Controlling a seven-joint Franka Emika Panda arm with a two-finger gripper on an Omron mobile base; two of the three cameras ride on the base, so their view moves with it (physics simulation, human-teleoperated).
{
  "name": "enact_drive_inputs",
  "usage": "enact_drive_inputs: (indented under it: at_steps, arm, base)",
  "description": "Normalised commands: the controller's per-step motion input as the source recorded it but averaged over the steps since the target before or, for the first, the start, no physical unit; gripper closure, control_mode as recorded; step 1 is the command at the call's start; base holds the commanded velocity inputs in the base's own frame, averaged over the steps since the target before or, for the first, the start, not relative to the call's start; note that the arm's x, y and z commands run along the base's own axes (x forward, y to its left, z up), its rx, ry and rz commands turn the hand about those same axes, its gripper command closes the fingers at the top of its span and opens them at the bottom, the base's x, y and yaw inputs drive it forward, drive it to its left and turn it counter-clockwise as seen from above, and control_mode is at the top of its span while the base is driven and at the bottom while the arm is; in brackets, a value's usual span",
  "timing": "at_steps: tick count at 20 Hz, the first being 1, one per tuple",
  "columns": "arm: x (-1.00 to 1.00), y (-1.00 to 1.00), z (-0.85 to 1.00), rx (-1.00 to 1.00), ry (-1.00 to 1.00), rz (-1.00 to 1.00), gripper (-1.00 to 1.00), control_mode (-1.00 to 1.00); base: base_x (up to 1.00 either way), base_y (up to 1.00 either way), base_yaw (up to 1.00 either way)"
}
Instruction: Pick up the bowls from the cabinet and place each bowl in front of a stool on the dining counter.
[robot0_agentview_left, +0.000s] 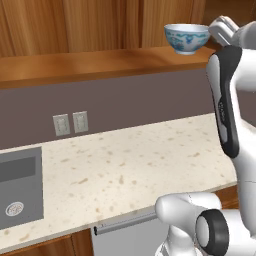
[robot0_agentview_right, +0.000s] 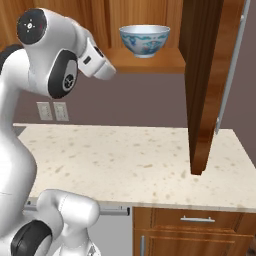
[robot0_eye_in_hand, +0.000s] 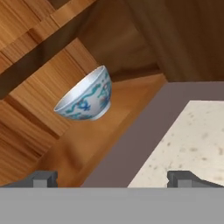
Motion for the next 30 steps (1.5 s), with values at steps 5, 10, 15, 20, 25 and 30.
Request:
enact_drive_inputs:
  at_steps: [5,10,15,20,25,30]
  arm:
    - [0.29,-0.04,0.11,0.00,0.03,0.06,-1.00,-1.00]
    - [0.43,-0.15,0.03,-0.02,0.00,0.10,-1.00,-1.00]
    - [0.52,-0.06,0.00,-0.03,0.00,0.09,-1.00,-1.00]
    - [0.57,-0.06,0.01,-0.03,0.00,0.04,-1.00,-1.00]
    - [0.37,-0.01,0.05,-0.02,0.04,-0.02,-1.00,-1.00]
    - [0.32,-0.03,0.00,0.00,0.06,-0.09,-1.00,-1.00]
  base:
    - [0.00,0.00,0.00]
    - [0.00,0.00,0.00]
    - [0.00,0.00,0.00]
    - [0.00,0.00,0.00]
    - [0.00,0.00,0.00]
    - [0.00,0.00,0.00]
